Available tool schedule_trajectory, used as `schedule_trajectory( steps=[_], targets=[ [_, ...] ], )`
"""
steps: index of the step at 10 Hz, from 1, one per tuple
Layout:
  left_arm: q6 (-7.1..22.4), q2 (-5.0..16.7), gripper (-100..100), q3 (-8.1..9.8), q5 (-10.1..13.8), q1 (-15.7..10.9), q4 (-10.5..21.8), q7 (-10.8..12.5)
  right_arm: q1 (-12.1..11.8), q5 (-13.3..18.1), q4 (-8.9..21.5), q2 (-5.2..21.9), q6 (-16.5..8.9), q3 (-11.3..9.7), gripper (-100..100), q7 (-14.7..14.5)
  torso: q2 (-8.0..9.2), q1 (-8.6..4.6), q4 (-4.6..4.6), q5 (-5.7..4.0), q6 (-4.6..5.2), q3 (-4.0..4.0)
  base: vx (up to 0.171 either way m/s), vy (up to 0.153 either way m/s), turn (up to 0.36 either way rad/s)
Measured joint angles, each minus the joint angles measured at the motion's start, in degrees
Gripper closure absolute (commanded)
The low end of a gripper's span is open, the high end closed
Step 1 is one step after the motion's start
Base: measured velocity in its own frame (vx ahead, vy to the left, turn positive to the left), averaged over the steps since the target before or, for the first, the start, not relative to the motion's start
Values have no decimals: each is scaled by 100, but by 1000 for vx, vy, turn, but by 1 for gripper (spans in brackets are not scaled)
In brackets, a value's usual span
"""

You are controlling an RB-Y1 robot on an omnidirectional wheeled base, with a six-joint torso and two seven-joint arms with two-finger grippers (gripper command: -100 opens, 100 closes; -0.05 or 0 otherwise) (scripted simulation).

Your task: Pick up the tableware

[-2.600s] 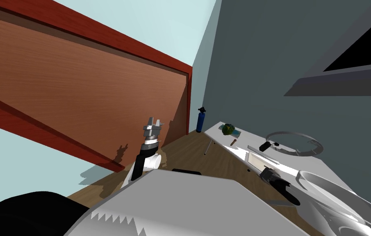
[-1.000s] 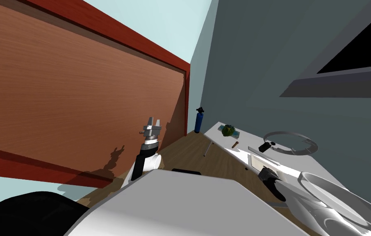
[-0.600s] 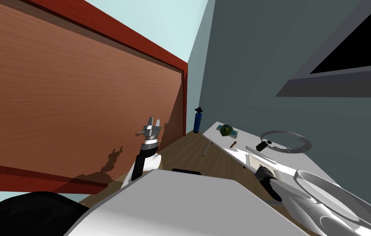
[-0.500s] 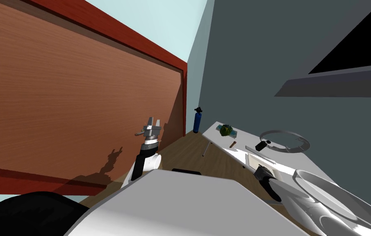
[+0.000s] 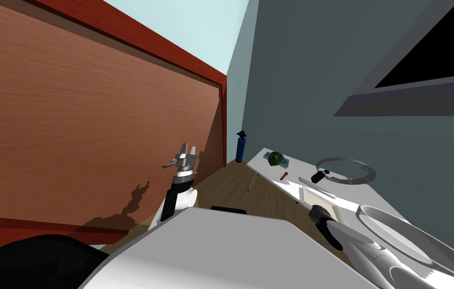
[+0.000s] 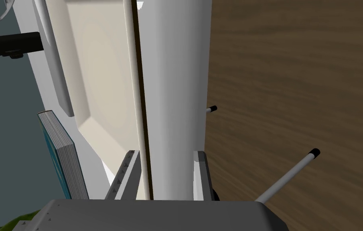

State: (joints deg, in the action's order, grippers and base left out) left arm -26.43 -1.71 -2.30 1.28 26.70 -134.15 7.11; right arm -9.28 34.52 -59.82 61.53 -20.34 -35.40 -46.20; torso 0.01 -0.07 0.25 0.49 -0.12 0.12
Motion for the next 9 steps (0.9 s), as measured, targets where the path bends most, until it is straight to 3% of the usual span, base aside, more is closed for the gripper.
schedule_trajectory(
  steps=[1, 2, 3, 5, 7, 9],
  targets=[
    [0, 0, 0, 0, 0, 0, 0, 0, -1, 1, 0, 0, 0, -1, 100, -1, -1, -3, 0, -1, 0, -1, 0, 0, 0],
    [0, 0, 0, 0, 0, 0, 0, 0, -1, 1, 0, 1, 0, -2, 0, -2, -2, -5, 0, -2, 0, -1, 0, 0, 0],
    [0, 0, 0, 0, 0, 0, 0, 0, -1, 1, 0, 1, 0, -1, 100, -3, -3, -6, 0, -3, 0, -1, -40, 37, 125],
    [0, 0, 0, 0, 0, -1, 0, 0, 50, -78, 285, -104, 162, 238, 100, -233, -14, -18, 21, 24, -30, 3, -50, 37, 86],
    [0, 0, 0, 0, 0, -1, 0, 0, -18, -285, 381, -103, 304, 521, 100, -523, -21, -15, 36, 57, -38, 7, -42, 35, 77],
    [0, 0, 0, 0, 0, 0, 0, 0, -28, -301, 577, -191, 474, 792, 100, -730, -28, -23, 43, 77, -36, 7, -36, 35, 85]
  ],
)
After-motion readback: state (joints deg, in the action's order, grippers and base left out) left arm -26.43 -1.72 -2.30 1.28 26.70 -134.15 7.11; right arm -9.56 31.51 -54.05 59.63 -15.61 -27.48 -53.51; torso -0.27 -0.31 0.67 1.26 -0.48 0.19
